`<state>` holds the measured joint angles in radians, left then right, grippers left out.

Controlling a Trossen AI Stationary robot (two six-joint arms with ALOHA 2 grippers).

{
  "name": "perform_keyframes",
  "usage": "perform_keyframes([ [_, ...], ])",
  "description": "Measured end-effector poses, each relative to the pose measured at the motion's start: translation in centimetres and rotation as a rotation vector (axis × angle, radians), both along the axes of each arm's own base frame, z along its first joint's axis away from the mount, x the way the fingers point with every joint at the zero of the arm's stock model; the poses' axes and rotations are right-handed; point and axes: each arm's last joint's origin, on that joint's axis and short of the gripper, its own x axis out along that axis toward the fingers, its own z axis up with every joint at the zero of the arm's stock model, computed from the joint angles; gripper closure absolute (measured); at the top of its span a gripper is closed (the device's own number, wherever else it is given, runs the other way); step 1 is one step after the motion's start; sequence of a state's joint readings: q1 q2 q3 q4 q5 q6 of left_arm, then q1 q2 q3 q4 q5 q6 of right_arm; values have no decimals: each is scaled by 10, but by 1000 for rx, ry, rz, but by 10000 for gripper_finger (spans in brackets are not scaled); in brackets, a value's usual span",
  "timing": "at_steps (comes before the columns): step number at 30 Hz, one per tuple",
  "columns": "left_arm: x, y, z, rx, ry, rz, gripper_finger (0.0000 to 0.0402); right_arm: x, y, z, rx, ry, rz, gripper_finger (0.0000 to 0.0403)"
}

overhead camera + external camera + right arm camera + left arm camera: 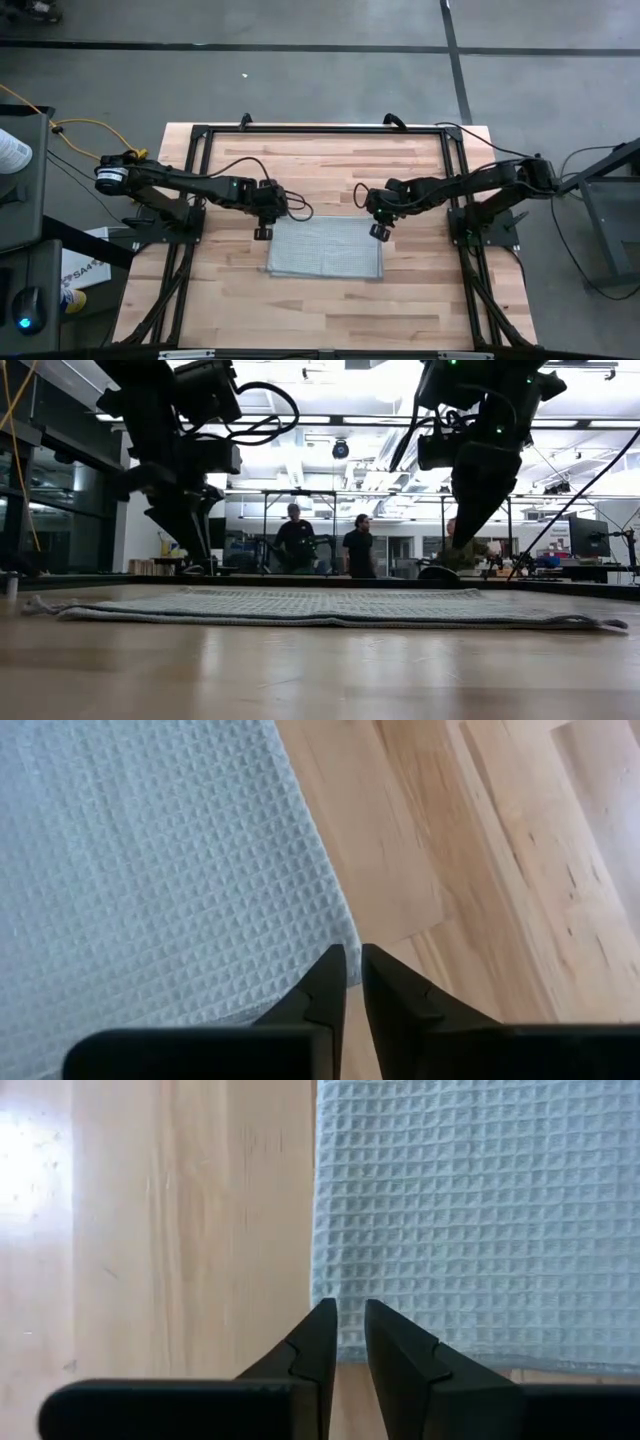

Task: Fold microfiber towels
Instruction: Fold the gray towel on the table

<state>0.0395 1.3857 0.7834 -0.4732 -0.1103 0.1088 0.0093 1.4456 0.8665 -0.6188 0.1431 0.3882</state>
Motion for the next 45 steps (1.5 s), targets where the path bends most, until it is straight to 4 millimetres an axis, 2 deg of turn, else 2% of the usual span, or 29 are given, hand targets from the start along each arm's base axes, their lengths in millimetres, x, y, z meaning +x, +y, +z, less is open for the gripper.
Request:
perform_keyframes([
  [10,0,1,0,22,2,-1,343,0,1,0,17,-1,2,357],
  [18,0,-4,0,-118,-7,-41,343,0,9,0,162,-6,-4,359],
  [27,0,-10,0,-268,-8,-14,343,-1,30,0,203,-7,2,359],
  [38,-3,-54,0,-333,18,-50,343,-2,67,2,273,-46,48,359],
  [45,-8,-80,0,-303,18,-43,343,0,89,1,283,-99,75,359],
])
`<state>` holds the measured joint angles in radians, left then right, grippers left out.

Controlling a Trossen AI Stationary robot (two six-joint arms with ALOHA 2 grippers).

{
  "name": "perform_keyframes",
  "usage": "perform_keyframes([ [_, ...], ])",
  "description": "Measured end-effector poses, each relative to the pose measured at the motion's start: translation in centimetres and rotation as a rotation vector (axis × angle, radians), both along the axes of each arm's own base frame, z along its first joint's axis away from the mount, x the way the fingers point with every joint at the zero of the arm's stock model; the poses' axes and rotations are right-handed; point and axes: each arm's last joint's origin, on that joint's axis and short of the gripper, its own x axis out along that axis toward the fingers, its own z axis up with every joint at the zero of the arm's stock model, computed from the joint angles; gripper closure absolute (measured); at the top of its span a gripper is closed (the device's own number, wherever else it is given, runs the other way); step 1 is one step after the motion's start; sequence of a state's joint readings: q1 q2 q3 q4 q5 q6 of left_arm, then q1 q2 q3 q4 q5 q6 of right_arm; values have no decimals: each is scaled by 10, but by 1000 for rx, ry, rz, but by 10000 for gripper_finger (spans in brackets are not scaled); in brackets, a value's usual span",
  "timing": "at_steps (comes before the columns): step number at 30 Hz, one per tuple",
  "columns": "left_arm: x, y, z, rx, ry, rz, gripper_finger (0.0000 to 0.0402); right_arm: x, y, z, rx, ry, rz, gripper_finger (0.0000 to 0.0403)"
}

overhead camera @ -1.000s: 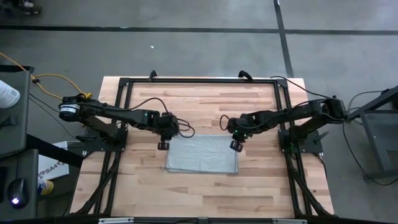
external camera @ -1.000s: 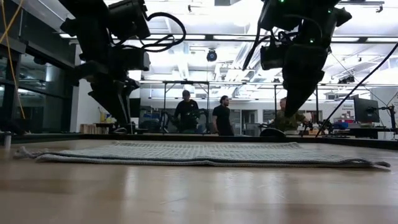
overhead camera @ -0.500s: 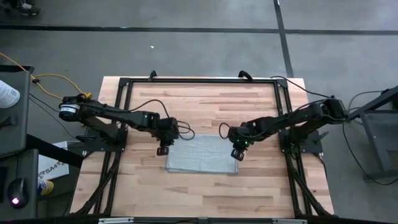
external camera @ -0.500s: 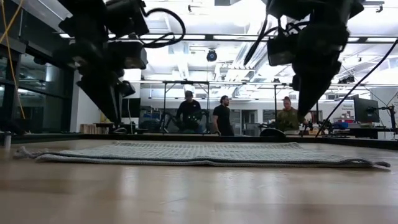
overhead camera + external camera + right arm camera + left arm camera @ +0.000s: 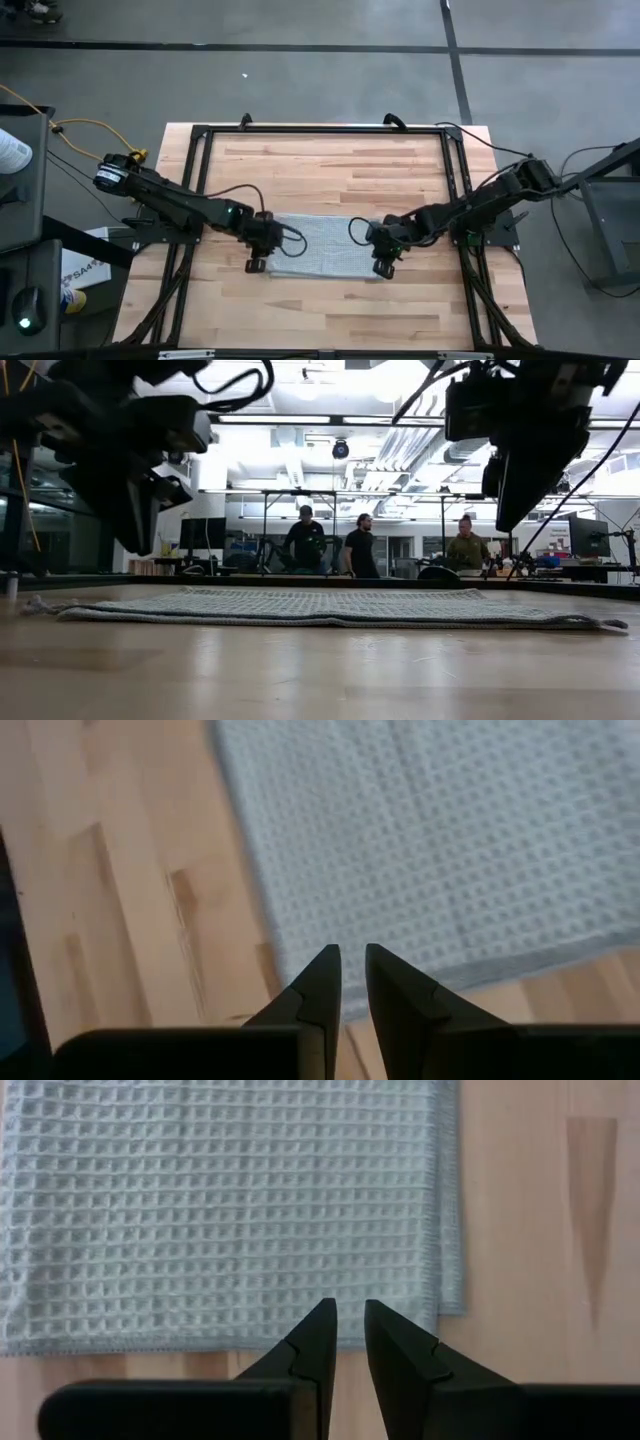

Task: Fold microfiber towels
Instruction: Fold the gray towel on the table

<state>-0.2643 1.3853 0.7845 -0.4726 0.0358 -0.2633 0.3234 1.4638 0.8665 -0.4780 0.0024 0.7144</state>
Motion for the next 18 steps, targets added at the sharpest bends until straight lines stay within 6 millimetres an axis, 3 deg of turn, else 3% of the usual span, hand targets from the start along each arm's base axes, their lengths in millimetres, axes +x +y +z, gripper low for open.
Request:
perform_keyframes([
  [11,-6,-18,0,51,-21,19,343,12,18,-39,10,96,15,365],
  [18,-5,-17,0,51,-18,42,343,12,15,-38,-53,74,-81,387],
])
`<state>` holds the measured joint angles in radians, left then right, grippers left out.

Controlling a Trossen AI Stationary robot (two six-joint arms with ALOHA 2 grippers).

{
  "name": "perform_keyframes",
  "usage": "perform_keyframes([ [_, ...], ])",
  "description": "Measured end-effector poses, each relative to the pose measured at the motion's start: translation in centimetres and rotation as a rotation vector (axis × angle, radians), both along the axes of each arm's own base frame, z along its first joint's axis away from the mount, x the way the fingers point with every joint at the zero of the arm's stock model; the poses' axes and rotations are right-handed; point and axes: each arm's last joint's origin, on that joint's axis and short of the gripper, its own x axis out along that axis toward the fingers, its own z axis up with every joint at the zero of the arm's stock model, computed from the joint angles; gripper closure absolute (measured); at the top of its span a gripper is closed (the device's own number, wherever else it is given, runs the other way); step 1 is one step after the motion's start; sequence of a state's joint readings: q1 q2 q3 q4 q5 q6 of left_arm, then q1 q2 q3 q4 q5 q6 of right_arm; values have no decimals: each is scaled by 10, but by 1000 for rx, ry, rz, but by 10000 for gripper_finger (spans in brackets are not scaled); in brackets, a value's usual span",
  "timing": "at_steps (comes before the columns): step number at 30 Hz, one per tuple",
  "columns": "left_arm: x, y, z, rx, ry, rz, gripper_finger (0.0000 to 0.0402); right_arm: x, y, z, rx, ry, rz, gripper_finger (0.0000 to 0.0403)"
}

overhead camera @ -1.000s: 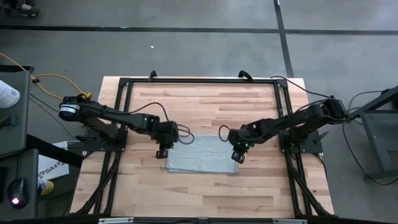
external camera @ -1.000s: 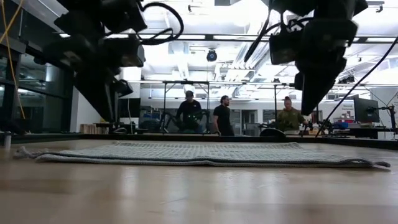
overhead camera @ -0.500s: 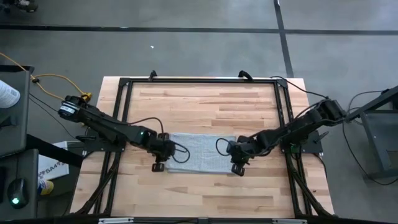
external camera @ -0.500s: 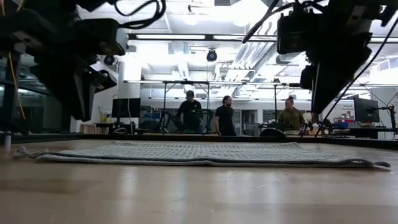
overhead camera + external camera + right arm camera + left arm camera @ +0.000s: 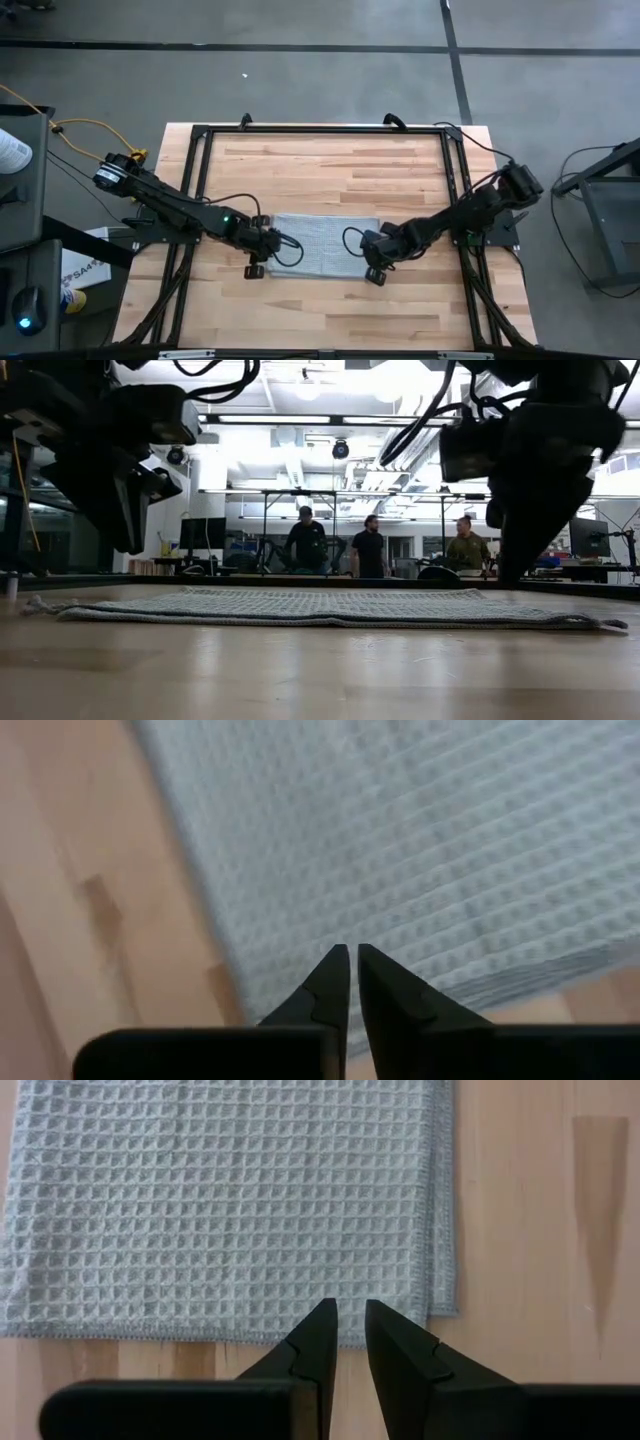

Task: Fold microfiber towels
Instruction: Fold the gray towel on the table

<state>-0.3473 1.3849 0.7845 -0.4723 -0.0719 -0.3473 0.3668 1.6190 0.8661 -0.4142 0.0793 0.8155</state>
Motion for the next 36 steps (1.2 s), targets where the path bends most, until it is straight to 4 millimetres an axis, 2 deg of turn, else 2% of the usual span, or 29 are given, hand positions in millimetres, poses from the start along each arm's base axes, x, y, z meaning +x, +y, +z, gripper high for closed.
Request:
perform_keyframes([
  [4,0,1,0,24,0,12,343,-1,0,0,18,9,-45,399],
  [11,-5,5,-3,108,37,43,343,-1,-3,0,-28,0,-74,392],
  [18,-11,10,-5,209,85,78,343,-8,-13,-3,-57,97,-147,363],
  [27,-14,14,-6,315,96,110,343,-20,-21,14,-59,107,-273,311],
  [33,-18,17,-8,372,115,119,343,-25,-19,21,-33,93,-347,303],
  [36,-23,19,-16,393,140,115,343,-26,-15,21,-19,92,-367,302],
])
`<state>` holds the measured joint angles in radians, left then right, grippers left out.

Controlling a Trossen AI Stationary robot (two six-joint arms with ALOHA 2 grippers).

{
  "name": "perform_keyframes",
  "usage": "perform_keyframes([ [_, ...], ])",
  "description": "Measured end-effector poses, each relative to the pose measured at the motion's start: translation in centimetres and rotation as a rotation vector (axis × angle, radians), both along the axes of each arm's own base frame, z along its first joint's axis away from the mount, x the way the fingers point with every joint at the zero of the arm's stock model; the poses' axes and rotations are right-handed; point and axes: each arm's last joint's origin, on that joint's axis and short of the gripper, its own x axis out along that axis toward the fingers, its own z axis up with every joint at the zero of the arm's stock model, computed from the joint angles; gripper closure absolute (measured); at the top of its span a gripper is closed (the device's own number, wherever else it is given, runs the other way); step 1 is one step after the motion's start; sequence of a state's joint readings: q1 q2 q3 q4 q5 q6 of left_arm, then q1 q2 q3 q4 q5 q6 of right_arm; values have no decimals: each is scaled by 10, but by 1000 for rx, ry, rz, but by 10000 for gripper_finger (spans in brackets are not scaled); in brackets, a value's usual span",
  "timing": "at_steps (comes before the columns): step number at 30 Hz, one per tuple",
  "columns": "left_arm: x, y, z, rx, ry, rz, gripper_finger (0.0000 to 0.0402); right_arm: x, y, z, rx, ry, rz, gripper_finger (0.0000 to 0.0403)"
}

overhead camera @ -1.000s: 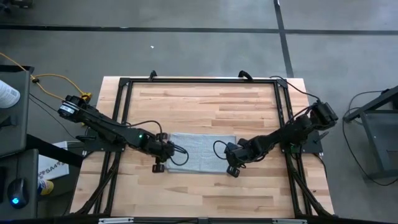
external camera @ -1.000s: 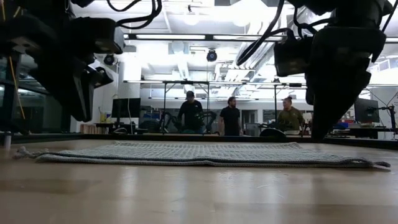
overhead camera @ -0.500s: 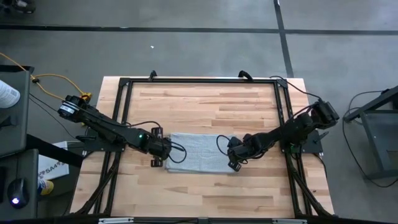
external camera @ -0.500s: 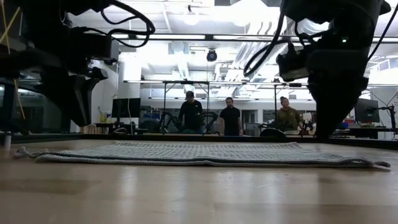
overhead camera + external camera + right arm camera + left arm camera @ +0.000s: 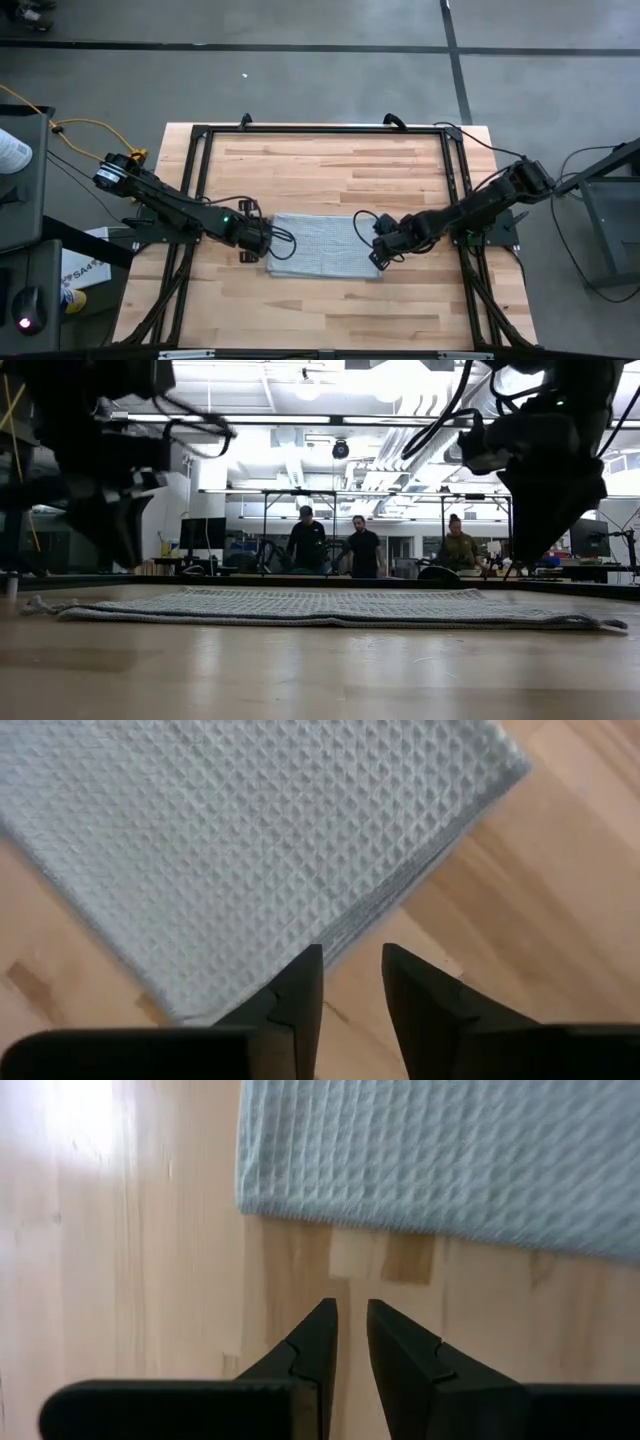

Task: Fold microfiber towels
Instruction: Fold the gray towel on the table

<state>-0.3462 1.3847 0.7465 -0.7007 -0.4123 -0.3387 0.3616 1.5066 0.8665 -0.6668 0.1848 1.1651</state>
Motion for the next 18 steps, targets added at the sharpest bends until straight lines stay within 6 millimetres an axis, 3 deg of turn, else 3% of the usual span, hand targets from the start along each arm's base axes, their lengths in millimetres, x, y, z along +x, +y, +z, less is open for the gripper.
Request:
perform_keyframes([
  [10,-7,3,-10,29,38,-8,343,-2,15,1,71,-74,-190,302],
  [18,-7,3,-10,39,43,-24,343,-15,29,1,1,-102,-306,302],
])
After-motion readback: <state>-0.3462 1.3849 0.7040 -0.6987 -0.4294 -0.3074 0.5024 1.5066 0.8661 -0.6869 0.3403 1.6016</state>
